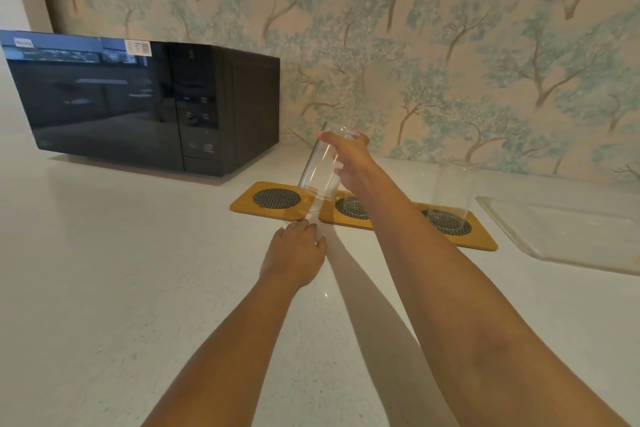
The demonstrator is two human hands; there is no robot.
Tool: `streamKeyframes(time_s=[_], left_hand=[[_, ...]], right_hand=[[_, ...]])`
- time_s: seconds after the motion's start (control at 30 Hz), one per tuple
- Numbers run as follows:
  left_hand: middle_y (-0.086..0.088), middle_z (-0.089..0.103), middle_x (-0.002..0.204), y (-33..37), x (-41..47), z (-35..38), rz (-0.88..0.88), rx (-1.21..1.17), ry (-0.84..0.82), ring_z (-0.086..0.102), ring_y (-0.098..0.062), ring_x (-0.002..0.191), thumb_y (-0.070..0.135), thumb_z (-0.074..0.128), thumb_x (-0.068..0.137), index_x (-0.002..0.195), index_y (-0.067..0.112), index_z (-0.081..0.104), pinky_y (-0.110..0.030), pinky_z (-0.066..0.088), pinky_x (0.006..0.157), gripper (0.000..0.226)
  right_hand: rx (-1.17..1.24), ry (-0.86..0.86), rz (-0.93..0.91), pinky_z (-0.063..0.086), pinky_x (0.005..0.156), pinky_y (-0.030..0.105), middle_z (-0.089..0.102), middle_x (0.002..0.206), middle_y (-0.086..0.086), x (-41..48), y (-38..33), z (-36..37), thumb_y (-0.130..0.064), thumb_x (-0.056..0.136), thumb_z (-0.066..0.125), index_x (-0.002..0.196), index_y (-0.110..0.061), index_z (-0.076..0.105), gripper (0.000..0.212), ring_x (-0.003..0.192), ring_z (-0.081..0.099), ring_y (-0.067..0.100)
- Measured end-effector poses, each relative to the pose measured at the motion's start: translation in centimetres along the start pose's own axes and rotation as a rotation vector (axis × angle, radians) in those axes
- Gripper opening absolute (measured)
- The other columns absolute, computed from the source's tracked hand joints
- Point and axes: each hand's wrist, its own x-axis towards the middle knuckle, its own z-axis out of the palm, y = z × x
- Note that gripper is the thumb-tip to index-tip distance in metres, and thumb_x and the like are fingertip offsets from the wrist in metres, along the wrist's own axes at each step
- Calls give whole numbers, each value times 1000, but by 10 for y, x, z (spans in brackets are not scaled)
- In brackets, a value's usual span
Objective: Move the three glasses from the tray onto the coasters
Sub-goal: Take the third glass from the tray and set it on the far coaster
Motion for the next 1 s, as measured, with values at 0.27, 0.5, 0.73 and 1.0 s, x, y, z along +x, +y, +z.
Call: streamKeyframes(time_s=[0.27, 0.5, 0.73, 1.0], left_hand=[[-9, 52, 137, 4, -4, -5, -62, -54, 0, 49, -26, 127, 30, 31, 102, 131, 10, 47, -40, 38, 110, 39], [-7, 43, 147, 0, 0, 0, -55, -100, -3, 37, -25, 137, 32, 36, 99, 136, 13, 44, -38, 27, 116, 43], [-9, 51, 140, 4, -5, -8, -22, -143, 18, 46, -24, 131, 28, 39, 100, 129, 8, 50, -37, 35, 114, 37], [-24, 70, 108, 0, -13, -14, -64, -198, 137, 69, -24, 105, 21, 81, 60, 102, -9, 67, -30, 56, 91, 54]], right_hand=[[-272, -26, -82, 35, 106, 43, 26, 152, 10, 11, -4, 21, -16, 75, 73, 149, -22, 15, 93, 135, 34, 30], [-691, 51, -292, 44, 96, 32, 35, 140, 12, 15, 1, 43, -28, 72, 79, 140, -10, 36, 82, 125, 44, 28], [-725, 92, -302, 48, 87, 32, 52, 132, 10, 23, 22, 64, -42, 70, 80, 133, -8, 42, 81, 120, 53, 26], [-791, 94, -312, 47, 87, 29, 53, 134, 8, 28, 39, 81, -45, 74, 76, 135, -11, 44, 77, 122, 53, 25]])
